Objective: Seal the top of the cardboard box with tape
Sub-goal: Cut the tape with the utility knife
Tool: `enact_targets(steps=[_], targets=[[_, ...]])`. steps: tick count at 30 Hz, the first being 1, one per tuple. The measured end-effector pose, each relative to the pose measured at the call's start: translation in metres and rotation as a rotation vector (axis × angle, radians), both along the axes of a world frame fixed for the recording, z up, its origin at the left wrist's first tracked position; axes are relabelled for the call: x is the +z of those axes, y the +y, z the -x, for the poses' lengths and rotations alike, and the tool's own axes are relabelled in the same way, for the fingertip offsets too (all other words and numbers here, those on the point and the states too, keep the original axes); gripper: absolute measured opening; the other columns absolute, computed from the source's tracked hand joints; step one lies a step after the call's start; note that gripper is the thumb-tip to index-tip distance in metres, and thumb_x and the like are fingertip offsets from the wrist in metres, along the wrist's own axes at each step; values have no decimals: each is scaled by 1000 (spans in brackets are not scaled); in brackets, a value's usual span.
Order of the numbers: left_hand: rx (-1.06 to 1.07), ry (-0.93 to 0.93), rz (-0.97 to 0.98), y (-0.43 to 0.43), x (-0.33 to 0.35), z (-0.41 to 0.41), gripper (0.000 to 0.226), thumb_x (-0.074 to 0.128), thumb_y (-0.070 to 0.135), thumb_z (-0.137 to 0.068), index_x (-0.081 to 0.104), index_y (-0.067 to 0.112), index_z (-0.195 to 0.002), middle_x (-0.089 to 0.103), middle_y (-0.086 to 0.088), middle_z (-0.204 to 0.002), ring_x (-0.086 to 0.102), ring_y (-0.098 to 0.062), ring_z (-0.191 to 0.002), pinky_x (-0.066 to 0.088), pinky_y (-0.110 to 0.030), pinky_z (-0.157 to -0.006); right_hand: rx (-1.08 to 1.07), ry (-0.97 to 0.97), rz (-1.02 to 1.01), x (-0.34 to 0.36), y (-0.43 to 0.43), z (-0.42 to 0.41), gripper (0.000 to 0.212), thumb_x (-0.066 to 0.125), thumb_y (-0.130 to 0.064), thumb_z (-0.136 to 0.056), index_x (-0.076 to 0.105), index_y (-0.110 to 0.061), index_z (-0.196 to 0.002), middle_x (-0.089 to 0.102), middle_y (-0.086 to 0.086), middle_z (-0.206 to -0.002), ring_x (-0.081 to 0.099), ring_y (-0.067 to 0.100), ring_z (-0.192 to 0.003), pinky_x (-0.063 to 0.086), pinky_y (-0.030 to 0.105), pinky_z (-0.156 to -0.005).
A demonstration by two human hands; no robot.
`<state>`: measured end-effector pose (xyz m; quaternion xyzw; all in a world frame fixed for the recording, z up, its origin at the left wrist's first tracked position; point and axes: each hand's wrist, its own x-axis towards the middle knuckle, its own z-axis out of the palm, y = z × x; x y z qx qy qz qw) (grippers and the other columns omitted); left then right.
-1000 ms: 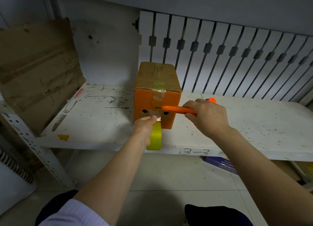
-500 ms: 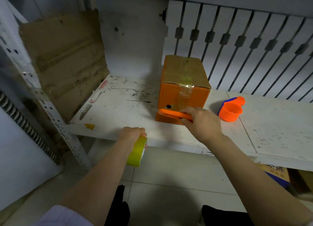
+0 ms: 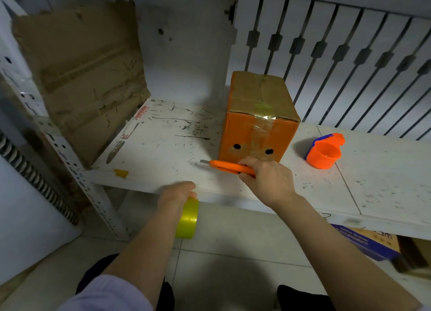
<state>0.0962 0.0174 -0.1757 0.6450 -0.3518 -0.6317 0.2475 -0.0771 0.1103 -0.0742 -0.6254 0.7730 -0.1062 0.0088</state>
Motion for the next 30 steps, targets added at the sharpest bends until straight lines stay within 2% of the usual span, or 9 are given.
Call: enact_targets(steps=[3, 7, 10, 12, 15, 20, 24, 26, 30], targets=[[77, -79, 25, 8, 6, 2, 27, 65, 39, -58, 60, 13, -61, 69, -10, -94, 59, -28, -91, 49, -37, -91, -4, -9, -15, -1, 4, 1, 26, 47, -40, -91, 55, -40, -116, 68, -4, -102, 62, 20, -89, 45, 29, -68], [79, -127, 51, 11, 6, 5, 31, 66, 41, -67, 61, 13, -57, 74, -8, -96, 60, -27, -93, 46, -35, -93, -8, -5, -8, 2, 13, 5, 27, 47, -40, -92, 55, -39, -117, 67, -4, -106, 62, 20, -92, 46, 29, -71], [97, -65, 70, 9, 2, 8, 47, 65, 48, -70, 65, 5, -89, 65, -14, -114, 57, -32, -109, 42, -42, -102, -31, -10, -4, 4, 19, 11, 27, 48, -40, -91, 55, -38, -118, 67, -4, -107, 62, 20, -93, 47, 30, -72], [110, -31, 73, 10, -1, 10, 50, 61, 43, -78, 60, 3, -108, 61, -18, -120, 55, -36, -112, 42, -46, -103, -60, -23, -5, 3, 23, 13, 27, 48, -40, -91, 56, -38, -117, 67, -3, -108, 62, 21, -93, 49, 31, -74], [116, 8, 19, 14, -3, 12, 56, 65, 36, -76, 56, 2, -120, 59, -18, -125, 56, -38, -113, 43, -49, -102, -93, -35, -29, 3, 31, 16, 27, 49, -40, -91, 56, -38, -117, 67, -2, -107, 62, 21, -93, 50, 33, -76], [91, 95, -84, 30, 8, 14, 29, 58, 17, -88, 51, 4, -112, 59, -17, -103, 55, -31, -100, 43, -42, -85, -121, -22, -48, 5, 46, 22, 29, 48, -39, -91, 56, -35, -118, 66, 1, -103, 61, 22, -92, 49, 33, -75], [143, 105, -19, 13, -25, 13, 72, 75, 11, -62, 41, 4, -126, 56, -22, -126, 58, -38, -109, 46, -53, -98, -140, -22, -38, 4, 50, 27, 29, 49, -38, -91, 57, -34, -118, 66, 1, -99, 61, 22, -90, 51, 34, -75], [172, 62, 13, 12, -26, 12, 75, 75, 8, -63, 36, 5, -126, 55, -21, -124, 57, -39, -109, 46, -54, -98, -150, -24, -42, 2, 50, 29, 29, 49, -38, -91, 56, -35, -118, 66, 2, -99, 61, 23, -91, 52, 35, -76], [134, -119, 150, 36, 10, 14, 75, 68, 5, -75, 26, 2, -138, 47, -22, -132, 50, -38, -117, 41, -36, -98, -192, -39, -61, -5, 50, 30, 32, 46, -38, -92, 53, -32, -122, 64, 4, -101, 61, 24, -92, 51, 36, -77]])
